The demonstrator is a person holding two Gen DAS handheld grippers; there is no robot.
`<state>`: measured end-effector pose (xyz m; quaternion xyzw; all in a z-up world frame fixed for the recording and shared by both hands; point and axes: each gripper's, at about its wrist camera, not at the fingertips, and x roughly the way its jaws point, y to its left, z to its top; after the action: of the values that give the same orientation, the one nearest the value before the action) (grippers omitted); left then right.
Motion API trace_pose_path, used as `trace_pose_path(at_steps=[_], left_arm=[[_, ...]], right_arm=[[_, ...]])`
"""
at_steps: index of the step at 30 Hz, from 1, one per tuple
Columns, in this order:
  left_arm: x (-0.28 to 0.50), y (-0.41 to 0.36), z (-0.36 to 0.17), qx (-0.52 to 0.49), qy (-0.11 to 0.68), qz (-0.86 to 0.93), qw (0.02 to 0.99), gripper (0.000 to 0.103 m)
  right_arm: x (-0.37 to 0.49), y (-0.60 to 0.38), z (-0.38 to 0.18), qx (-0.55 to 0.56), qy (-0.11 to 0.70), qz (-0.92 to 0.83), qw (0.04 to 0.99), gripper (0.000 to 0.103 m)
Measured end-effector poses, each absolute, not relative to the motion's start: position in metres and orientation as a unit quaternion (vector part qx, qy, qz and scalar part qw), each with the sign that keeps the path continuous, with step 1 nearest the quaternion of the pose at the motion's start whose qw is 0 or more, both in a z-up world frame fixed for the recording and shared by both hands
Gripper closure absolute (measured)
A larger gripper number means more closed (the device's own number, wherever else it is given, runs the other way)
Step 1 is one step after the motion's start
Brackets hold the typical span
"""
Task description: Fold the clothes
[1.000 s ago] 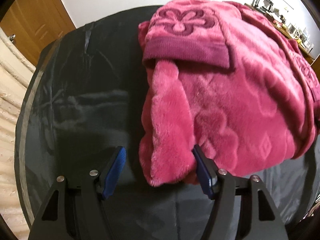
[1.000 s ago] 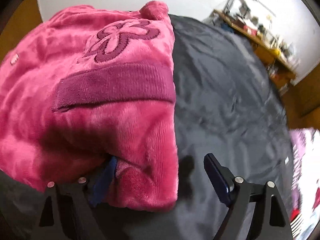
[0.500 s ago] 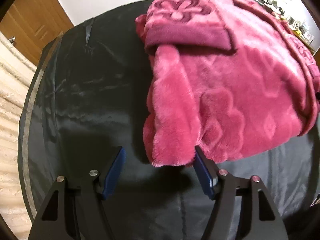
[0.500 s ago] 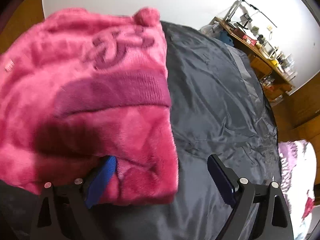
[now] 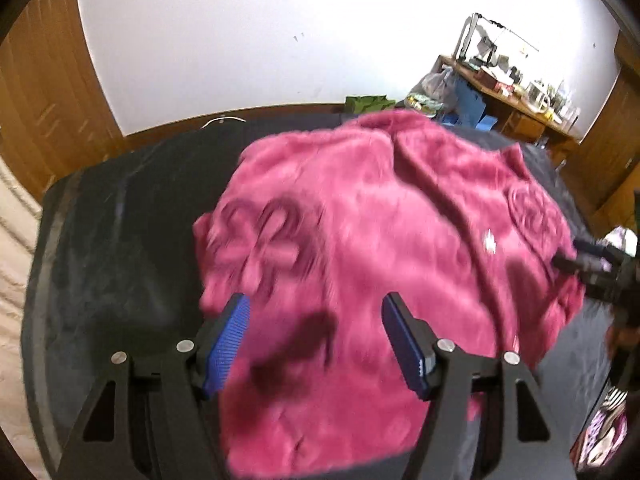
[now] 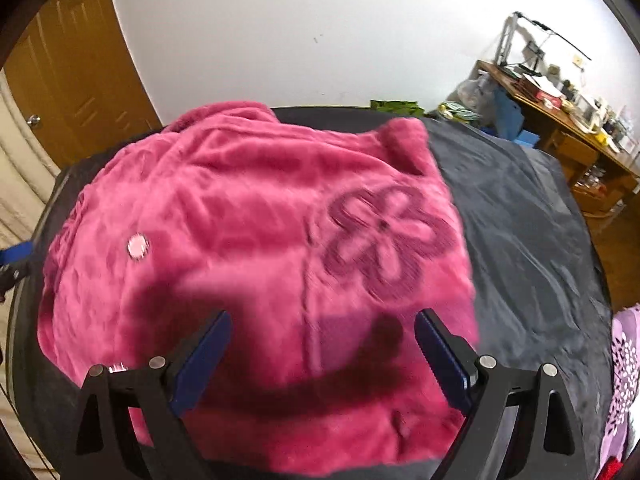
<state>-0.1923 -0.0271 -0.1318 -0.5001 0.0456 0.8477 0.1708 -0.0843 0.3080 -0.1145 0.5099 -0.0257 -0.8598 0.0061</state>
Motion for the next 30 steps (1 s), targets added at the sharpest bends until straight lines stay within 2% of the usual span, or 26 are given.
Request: trace_pose_path(at_steps=[7, 12, 15, 30], left_arm=[[-0.235, -0.015, -0.181, -0.555, 0.042, 0.819, 0.137, 0.03], [-0.24, -0.011, -0.196, -0.559, 0.061, 0.816, 0.135, 0.025], [-0.24, -0.01, -0.204, -0.557, 0.069, 0.816, 0.135, 0.025], [-0.232, -0.017, -0.204, -0.551, 0.061, 0.823, 0.127, 0.023]], right_arm=[[-0.115, 0.301, -0.145, 0.543, -0.018, -0.84, -0.003, 0.009], [-0.121, 0.292, -0.164, 0.554, 0.013, -0.833, -0.009, 0.002], [-0.118, 0.286, -0.169, 0.552, 0.035, -0.833, -0.018, 0.001], [-0.114, 0.293, -0.173, 0.552, 0.02, -0.834, -0.003, 0.0]])
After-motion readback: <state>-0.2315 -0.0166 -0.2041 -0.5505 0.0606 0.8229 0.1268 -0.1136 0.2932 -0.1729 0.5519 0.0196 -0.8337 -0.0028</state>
